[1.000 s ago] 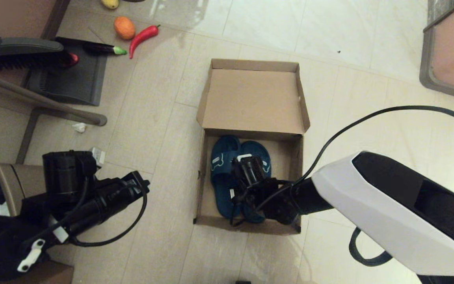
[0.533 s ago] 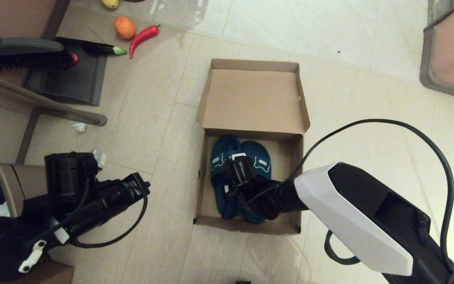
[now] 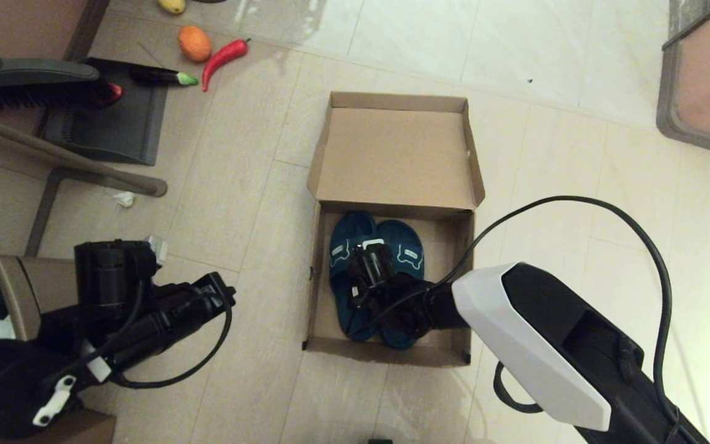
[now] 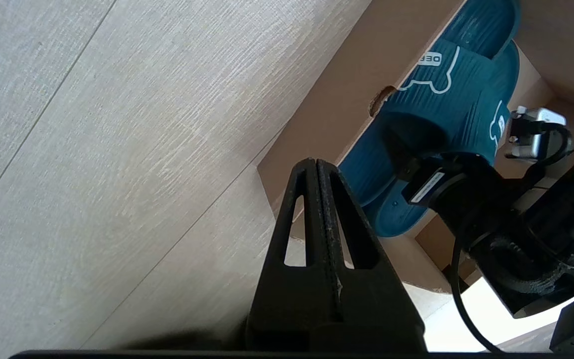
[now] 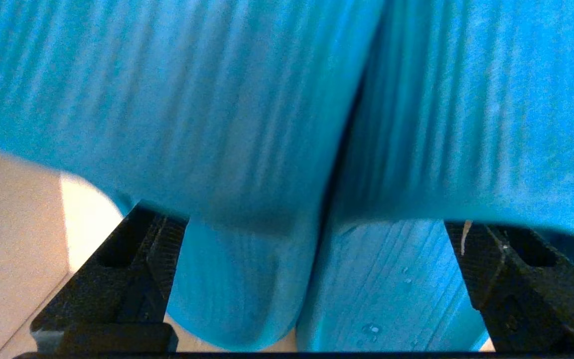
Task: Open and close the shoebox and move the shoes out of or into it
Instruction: Put the shoes out of the shoe box
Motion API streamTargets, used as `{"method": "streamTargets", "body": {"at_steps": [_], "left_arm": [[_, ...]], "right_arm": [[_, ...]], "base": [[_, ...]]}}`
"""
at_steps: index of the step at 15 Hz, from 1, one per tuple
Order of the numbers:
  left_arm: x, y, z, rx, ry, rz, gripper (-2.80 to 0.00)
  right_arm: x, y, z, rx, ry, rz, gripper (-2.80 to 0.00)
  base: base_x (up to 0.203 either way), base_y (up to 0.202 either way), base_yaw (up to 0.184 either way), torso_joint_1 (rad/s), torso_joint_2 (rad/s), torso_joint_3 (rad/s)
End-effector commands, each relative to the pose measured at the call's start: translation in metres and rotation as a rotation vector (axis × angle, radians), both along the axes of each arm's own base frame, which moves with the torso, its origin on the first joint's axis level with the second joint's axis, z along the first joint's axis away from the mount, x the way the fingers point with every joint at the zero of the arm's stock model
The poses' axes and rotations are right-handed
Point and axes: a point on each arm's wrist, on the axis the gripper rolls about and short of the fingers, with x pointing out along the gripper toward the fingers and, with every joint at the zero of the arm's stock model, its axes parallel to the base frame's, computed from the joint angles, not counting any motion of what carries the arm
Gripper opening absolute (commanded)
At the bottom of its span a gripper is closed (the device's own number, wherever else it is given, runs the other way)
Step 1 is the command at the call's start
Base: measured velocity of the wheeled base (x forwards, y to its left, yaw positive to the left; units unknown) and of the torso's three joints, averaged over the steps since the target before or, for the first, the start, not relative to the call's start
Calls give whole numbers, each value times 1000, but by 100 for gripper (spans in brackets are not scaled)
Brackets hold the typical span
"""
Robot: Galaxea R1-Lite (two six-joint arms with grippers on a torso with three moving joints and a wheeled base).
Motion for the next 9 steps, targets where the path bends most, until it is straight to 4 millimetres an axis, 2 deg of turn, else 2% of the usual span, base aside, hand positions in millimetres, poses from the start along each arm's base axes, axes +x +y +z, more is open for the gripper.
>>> {"method": "streamTargets", "body": {"at_steps": [1, 2, 9], "left_arm": [[1, 0, -1, -4, 1, 3, -280], [1, 0, -1, -6, 1, 4, -280], [1, 0, 1, -28, -3, 13, -280]], "right_arm": [[3, -2, -5, 2, -5, -12, -130], [5, -2, -4, 17, -25, -16, -280], [9, -3, -6, 40, -61, -26, -280]], "base": [[0, 0, 0, 0, 0, 0], [0, 0, 0, 0, 0, 0], [0, 0, 0, 0, 0, 0]]}}
